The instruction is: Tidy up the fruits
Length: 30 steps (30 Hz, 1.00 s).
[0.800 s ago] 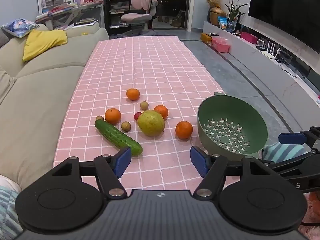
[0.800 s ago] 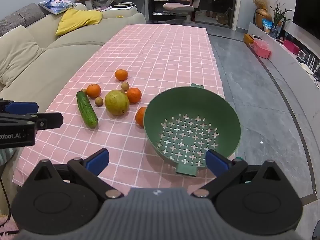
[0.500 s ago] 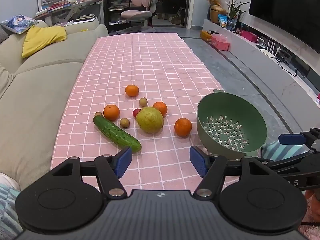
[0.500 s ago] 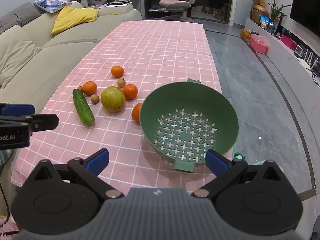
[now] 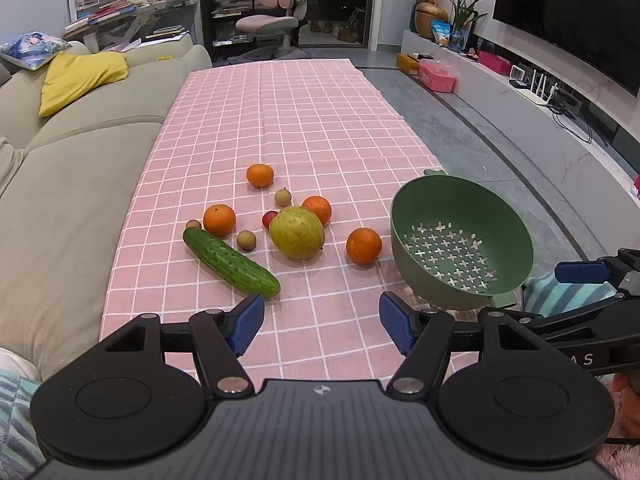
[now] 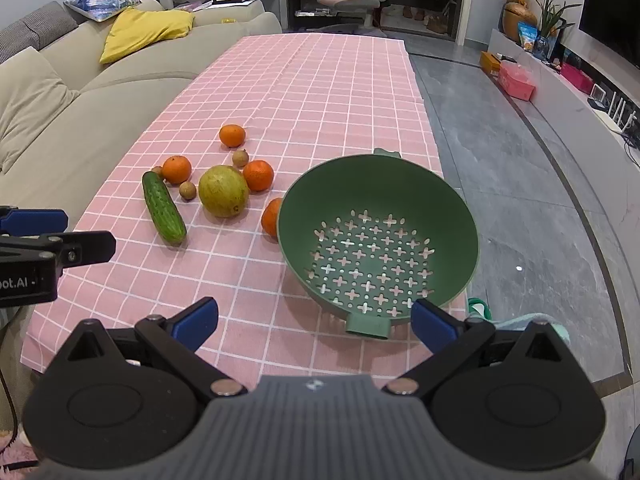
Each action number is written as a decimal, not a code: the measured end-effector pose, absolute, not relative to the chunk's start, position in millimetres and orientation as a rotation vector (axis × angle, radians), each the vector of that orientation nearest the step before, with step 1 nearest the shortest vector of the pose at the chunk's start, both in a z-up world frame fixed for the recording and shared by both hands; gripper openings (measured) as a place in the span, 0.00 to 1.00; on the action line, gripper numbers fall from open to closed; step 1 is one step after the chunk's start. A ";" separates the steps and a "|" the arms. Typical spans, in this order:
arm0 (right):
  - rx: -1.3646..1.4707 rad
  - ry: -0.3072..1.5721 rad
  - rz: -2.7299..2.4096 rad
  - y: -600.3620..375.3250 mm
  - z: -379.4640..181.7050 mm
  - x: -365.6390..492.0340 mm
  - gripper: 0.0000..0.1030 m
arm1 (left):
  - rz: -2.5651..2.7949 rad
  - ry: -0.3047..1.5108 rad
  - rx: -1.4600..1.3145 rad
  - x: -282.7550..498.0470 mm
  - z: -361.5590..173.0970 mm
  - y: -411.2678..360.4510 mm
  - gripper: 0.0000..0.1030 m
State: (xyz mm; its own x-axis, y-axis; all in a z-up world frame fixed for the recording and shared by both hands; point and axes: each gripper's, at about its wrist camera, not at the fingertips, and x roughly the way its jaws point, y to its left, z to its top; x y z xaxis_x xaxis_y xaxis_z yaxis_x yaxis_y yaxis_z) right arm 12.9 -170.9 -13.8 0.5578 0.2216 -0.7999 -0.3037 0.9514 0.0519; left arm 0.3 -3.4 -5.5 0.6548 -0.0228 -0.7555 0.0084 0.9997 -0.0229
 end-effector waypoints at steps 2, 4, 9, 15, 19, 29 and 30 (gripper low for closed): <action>-0.099 0.931 0.309 -170.1 -13.5 12.7 0.96 | -0.017 0.857 -0.017 0.2 -5.7 -3.4 0.75; -0.101 0.933 0.309 -169.4 -14.2 12.6 0.96 | -0.018 0.858 -0.015 0.2 -5.9 -4.1 0.75; -0.103 0.936 0.309 -169.1 -15.0 12.7 0.96 | -0.019 0.859 -0.014 0.6 -6.4 -4.3 0.75; -0.103 0.938 0.309 -169.2 -15.5 12.3 0.96 | -0.020 0.863 -0.012 0.7 -7.1 -5.0 0.75; -0.103 0.938 0.309 -169.0 -15.5 12.3 0.96 | -0.020 0.865 -0.011 0.3 -7.8 -5.7 0.75; -0.105 0.935 0.308 -169.7 -16.9 12.1 0.96 | -0.024 0.869 -0.012 0.7 -7.3 -4.6 0.75; -0.105 0.935 0.308 -169.9 -17.4 12.1 0.96 | -0.024 0.869 -0.012 0.7 -7.3 -4.6 0.75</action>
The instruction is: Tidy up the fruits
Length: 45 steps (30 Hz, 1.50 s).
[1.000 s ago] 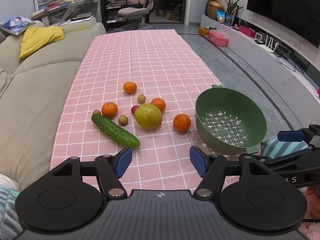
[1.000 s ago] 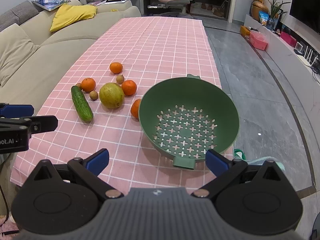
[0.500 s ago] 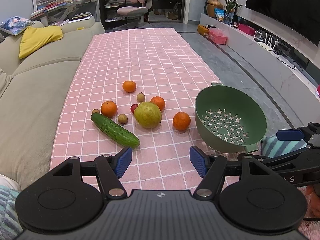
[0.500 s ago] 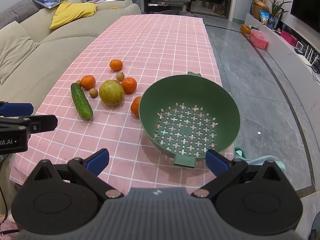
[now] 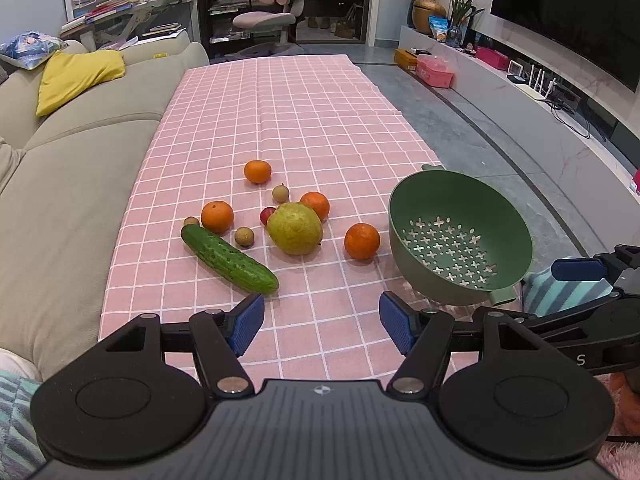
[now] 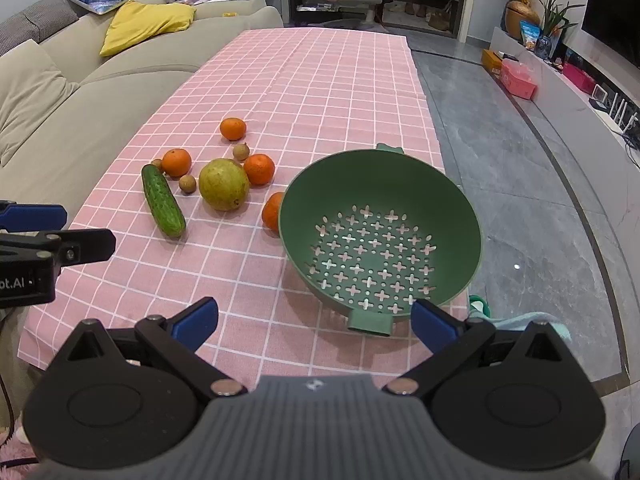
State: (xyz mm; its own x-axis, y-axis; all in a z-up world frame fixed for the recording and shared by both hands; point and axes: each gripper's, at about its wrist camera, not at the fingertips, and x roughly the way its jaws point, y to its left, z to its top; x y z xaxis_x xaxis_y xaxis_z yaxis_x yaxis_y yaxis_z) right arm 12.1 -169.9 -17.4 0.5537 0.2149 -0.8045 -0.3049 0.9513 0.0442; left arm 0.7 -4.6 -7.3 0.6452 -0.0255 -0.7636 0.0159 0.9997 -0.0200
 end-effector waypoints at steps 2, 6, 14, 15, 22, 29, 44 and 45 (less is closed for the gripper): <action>-0.102 0.937 0.306 -170.3 -18.0 12.2 0.96 | -0.024 0.869 -0.012 0.7 -7.4 -4.6 0.75; -0.095 0.942 0.302 -171.8 -18.4 12.6 0.96 | -0.024 0.873 -0.011 0.9 -7.5 -5.3 0.75; -0.087 0.950 0.296 -171.7 -17.4 14.0 0.96 | -0.025 0.881 -0.008 1.7 -7.9 -5.8 0.75; -0.087 0.952 0.296 -171.5 -17.4 14.3 0.96 | -0.025 0.881 -0.008 1.7 -7.9 -5.8 0.75; -0.083 0.957 0.294 -171.6 -17.7 14.9 0.96 | -0.024 0.885 -0.008 2.4 -9.6 -5.6 0.75; -0.077 0.960 0.292 -172.2 -18.2 15.5 0.96 | -0.025 0.886 -0.007 2.5 -10.5 -5.8 0.75; -0.075 0.966 0.296 -171.8 -20.5 18.7 0.96 | -0.032 0.903 -0.036 6.9 -13.2 -0.5 0.75; -0.074 0.967 0.298 -171.4 -20.9 19.8 0.96 | -0.031 0.904 -0.042 7.7 -13.2 1.0 0.75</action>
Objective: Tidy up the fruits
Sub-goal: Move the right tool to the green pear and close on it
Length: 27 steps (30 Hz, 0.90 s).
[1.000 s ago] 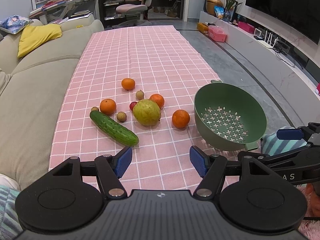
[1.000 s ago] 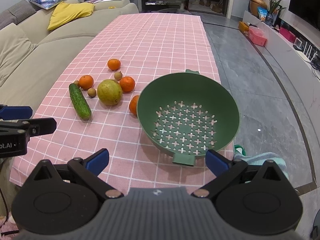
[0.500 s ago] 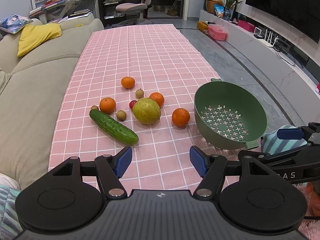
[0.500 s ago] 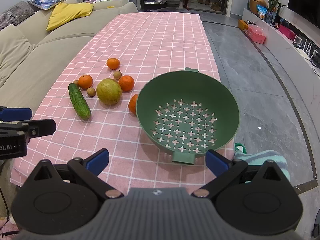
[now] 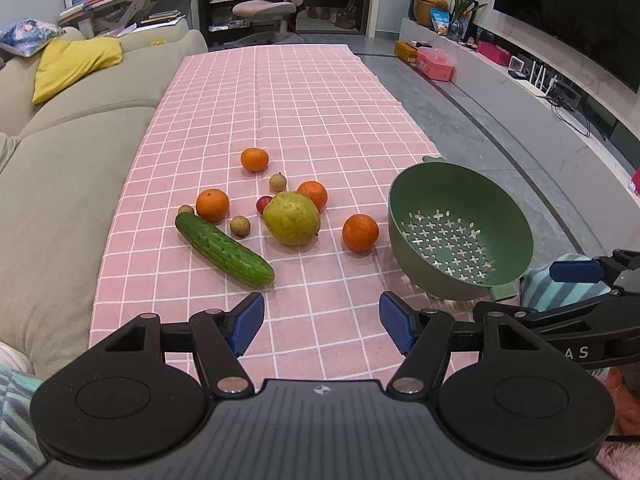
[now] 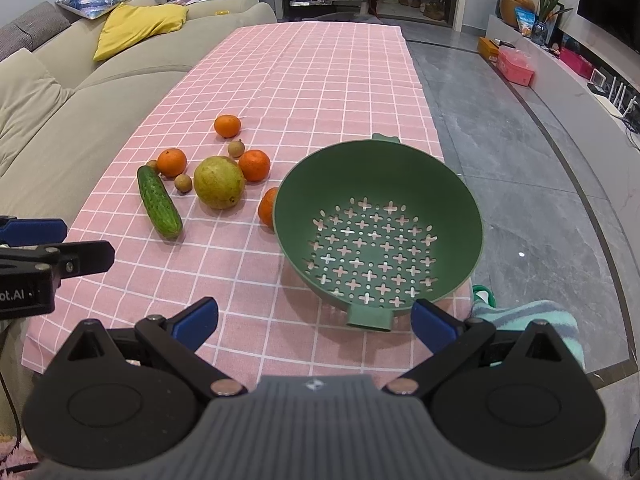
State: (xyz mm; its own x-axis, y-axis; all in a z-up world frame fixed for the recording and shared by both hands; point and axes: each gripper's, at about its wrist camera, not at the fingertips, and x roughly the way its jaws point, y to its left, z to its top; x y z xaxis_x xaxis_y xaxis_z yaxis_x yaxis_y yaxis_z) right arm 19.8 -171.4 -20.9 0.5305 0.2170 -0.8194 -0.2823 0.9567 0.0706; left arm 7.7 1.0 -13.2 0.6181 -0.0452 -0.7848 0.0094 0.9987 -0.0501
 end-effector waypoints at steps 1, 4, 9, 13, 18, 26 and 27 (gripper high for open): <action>-0.072 0.968 0.299 -171.3 -21.3 20.7 0.96 | -0.029 0.904 -0.050 8.8 -13.3 2.8 0.75; -0.065 0.969 0.301 -170.4 -22.8 26.2 0.96 | -0.023 0.904 -0.075 11.9 -12.3 7.5 0.75; -0.050 0.958 0.339 -165.4 -24.2 38.7 0.96 | 0.003 0.906 -0.139 21.1 -12.4 19.3 0.74; -0.058 0.912 0.398 -156.5 -21.4 51.6 0.82 | 0.055 0.922 -0.203 32.3 -17.2 34.2 0.72; -0.100 0.839 0.496 -137.6 -20.4 73.2 0.76 | 0.100 0.939 -0.269 47.2 -27.5 51.0 0.61; -0.184 0.806 0.607 -87.6 -31.5 122.3 0.71 | 0.201 0.969 -0.399 76.0 -49.2 82.9 0.44; -0.183 0.816 0.620 -81.0 -34.4 129.2 0.71 | 0.220 0.975 -0.415 79.0 -52.8 87.3 0.42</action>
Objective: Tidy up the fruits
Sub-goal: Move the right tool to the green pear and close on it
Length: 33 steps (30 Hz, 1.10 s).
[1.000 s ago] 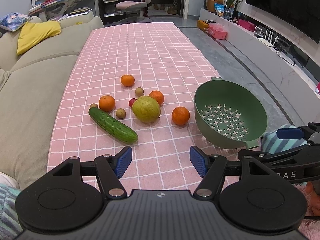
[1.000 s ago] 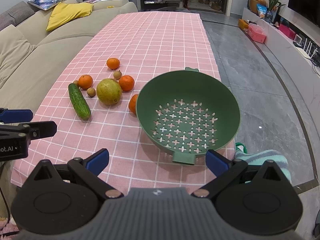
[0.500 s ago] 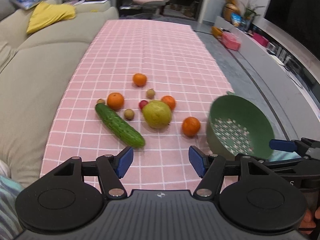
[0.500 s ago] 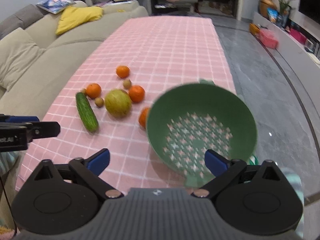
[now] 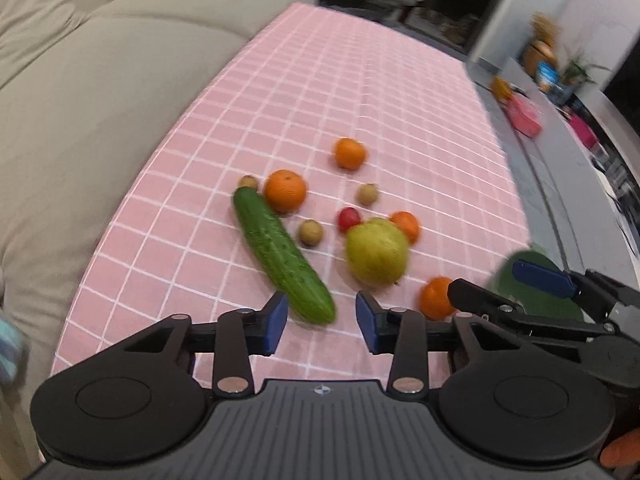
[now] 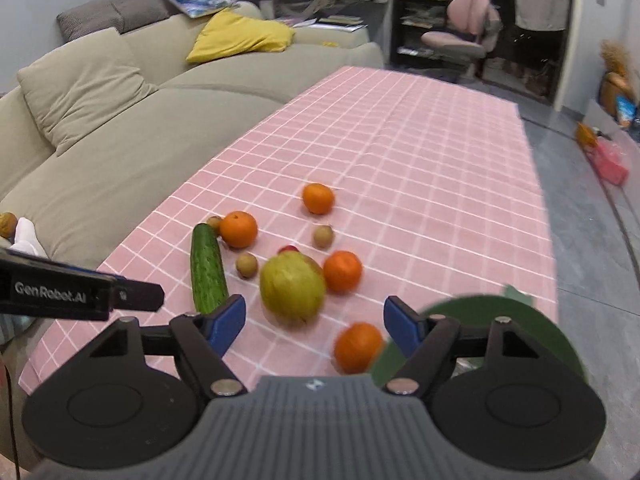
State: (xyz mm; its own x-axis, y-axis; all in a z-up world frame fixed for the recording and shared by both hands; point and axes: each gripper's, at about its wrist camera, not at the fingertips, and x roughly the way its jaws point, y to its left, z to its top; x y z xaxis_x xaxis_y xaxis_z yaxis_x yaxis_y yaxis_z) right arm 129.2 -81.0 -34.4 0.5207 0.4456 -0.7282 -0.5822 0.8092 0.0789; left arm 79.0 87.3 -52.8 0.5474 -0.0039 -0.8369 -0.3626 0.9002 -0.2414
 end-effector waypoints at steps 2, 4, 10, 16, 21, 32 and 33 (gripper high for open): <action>-0.191 0.833 0.642 -69.8 -41.7 140.3 0.71 | 0.240 0.991 -0.453 87.7 -61.3 96.5 0.41; -0.231 0.852 0.649 -54.6 -50.8 150.7 0.70 | 0.261 0.993 -0.495 96.5 -68.4 105.1 0.37; -0.288 0.904 0.664 -27.8 -77.0 170.0 0.68 | 0.308 1.019 -0.556 118.1 -96.0 122.4 0.37; -0.292 0.944 0.649 -14.5 -94.8 183.2 0.68 | 0.348 1.044 -0.608 125.4 -116.7 128.2 0.53; -0.282 0.968 0.647 -7.7 -103.4 190.1 0.68 | 0.378 1.046 -0.638 133.2 -125.9 131.5 0.56; -0.314 0.984 0.627 2.5 -112.0 193.5 0.61 | 0.381 1.047 -0.617 150.3 -135.1 122.9 0.53; -0.316 0.986 0.624 3.3 -112.3 192.8 0.61 | 0.374 1.044 -0.619 150.4 -134.9 122.4 0.49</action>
State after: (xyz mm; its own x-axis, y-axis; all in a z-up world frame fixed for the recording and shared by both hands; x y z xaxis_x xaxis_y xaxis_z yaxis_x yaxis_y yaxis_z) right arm 192.8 3.3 -112.3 0.3983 0.3454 -0.8497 -0.6208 0.7835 0.0275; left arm 150.4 122.4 -134.9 0.4635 -0.0011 -0.8861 -0.5631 0.7717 -0.2955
